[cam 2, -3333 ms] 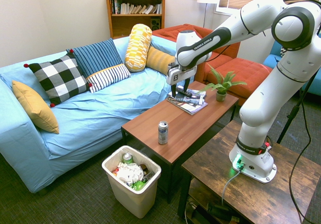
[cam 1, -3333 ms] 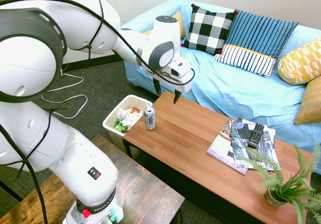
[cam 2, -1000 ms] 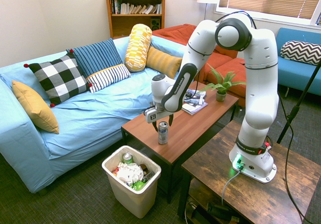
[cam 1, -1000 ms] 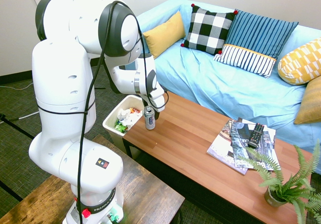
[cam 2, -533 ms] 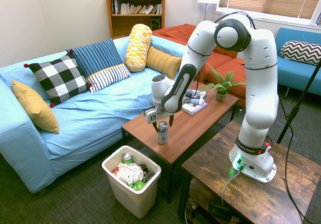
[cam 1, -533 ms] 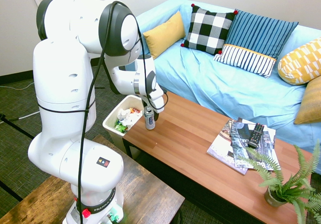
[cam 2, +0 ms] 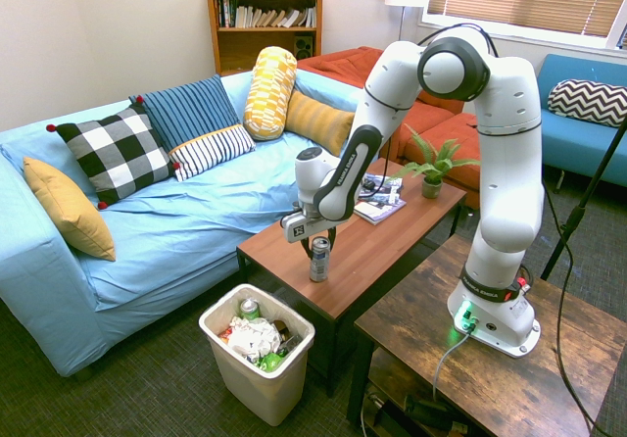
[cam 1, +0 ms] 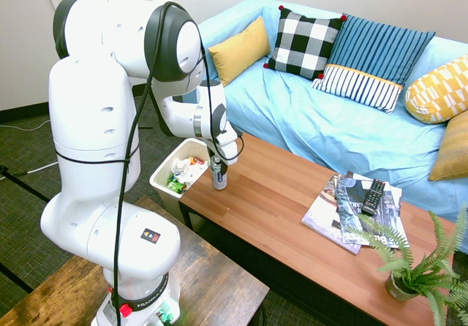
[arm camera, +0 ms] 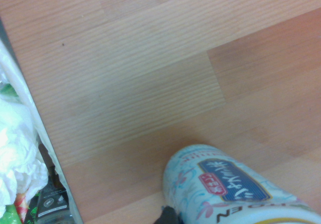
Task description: Throw the can in the trash bin
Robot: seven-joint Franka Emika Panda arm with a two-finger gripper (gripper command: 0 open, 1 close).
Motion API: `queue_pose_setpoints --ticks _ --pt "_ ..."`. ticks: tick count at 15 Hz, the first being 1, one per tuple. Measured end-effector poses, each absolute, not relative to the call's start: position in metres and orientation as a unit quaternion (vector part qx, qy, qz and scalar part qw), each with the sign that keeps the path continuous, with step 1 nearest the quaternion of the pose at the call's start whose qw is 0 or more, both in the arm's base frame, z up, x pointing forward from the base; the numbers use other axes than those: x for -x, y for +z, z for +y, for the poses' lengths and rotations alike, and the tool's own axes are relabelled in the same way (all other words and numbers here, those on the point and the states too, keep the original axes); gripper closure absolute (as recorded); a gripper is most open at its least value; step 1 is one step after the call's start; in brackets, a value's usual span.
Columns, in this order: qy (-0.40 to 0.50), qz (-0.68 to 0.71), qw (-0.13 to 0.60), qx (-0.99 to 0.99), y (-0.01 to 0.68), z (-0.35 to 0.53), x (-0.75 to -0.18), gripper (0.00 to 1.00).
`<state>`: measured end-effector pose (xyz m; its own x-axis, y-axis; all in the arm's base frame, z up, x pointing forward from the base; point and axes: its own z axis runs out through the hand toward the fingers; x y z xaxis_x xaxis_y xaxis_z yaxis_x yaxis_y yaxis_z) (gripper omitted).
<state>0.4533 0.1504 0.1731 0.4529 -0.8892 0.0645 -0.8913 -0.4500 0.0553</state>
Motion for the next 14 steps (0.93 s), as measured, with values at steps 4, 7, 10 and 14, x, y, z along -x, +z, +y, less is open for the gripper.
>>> queue_pose_setpoints --ticks 4,7,10,14 --pt "0.025 -0.485 0.031 -0.874 0.193 0.197 -0.456 1.0" --pt "0.057 -0.422 0.023 -0.904 0.211 0.293 -0.441 1.0" --pt "0.085 -0.376 0.04 -0.922 0.169 0.349 -0.442 1.0" --pt "0.113 -0.355 0.052 -0.926 0.103 0.372 -0.474 1.0"
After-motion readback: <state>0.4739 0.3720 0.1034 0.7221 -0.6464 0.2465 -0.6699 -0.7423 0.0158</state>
